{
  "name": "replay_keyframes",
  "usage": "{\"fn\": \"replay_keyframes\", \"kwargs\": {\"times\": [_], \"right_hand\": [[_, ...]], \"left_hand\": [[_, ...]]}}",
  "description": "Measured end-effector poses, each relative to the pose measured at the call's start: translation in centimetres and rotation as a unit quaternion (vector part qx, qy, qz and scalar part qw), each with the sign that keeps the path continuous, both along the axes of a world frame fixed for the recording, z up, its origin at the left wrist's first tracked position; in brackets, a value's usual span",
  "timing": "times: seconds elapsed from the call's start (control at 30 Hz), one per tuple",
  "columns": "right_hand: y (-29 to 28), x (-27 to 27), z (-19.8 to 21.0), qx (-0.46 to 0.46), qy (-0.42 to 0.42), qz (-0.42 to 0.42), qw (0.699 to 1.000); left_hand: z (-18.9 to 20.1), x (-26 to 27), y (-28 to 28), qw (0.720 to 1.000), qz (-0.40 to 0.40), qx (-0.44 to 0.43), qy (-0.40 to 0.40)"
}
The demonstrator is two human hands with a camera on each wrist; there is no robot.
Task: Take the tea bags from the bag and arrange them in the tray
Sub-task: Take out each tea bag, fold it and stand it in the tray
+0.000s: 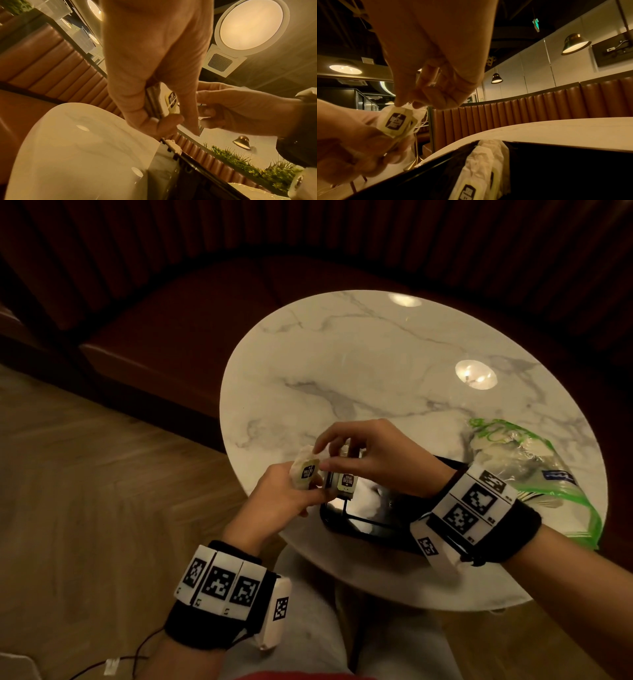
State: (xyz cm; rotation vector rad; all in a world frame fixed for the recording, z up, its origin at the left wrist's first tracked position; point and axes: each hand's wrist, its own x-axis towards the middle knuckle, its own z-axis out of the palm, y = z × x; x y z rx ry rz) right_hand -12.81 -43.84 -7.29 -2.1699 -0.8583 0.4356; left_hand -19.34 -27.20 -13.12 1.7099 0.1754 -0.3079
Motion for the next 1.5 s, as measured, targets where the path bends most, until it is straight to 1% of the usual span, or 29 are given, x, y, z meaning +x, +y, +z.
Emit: {"fn": "replay_keyframes", "kwargs": {"times": [0.23,0.4,0.57,0.63,0.73,0.83,0.93,0.97,1.03,1.13,1.27,1.37,1.43,1.5], "right_hand": [[0.5,-0.2,-0.1,0.007,-0.034,0.01,0.999],[-0.1,-0.2,0.3,0.032,-0.039,-0.018,0.999],[-0.7,-0.1,1.1,0.067,0.013,-0.044,0.997],[-1.1,-0.1,1.5,0.072,0.036,-0.056,0.995],[-2.2,0.3,1.5,0.057,0.052,-0.092,0.993],[-3.2,0.9,0.7,-0.011,0.056,-0.114,0.992],[-3.6,1.4,-0.7,-0.132,0.079,-0.077,0.985],[-3.4,1.4,-1.1,-0.162,0.092,-0.062,0.981],[-2.9,1.4,-1.7,-0.19,0.11,-0.039,0.975],[-2.2,1.5,-2.7,-0.201,0.112,-0.038,0.972],[-1.9,2.3,-3.5,-0.216,0.05,-0.07,0.973],[-2.3,2.4,-3.5,-0.188,0.029,-0.099,0.977],[-2.6,2.1,-3.2,-0.165,0.039,-0.105,0.98],[-2.9,1.7,-3.1,-0.166,0.069,-0.082,0.98]], "left_hand": [[0.9,-0.1,-0.4,0.999,-0.034,-0.023,-0.018],[1.1,-0.4,-0.3,0.997,0.004,-0.077,-0.006],[1.2,-0.5,-0.5,0.991,0.02,-0.136,0.006],[1.1,-0.5,-0.4,0.989,0.023,-0.146,0.008],[0.4,-0.4,0.0,0.989,0.06,-0.136,0.02],[-0.6,-0.1,0.2,0.989,0.092,-0.11,0.037],[-1.1,-0.1,-0.1,0.994,0.076,-0.066,0.037],[-1.2,-0.2,-0.2,0.996,0.067,-0.056,0.037],[-1.4,-0.2,-0.4,0.997,0.05,-0.041,0.036],[-1.5,-0.1,-0.5,0.999,0.03,-0.029,0.033],[-1.5,-0.1,-0.3,0.999,0.017,-0.014,0.032],[-1.7,-0.2,-0.2,0.999,0.021,-0.011,0.036],[-1.6,-0.2,-0.2,0.999,0.019,-0.015,0.036],[-1.5,-0.2,-0.2,0.999,0.014,-0.019,0.032]]}}
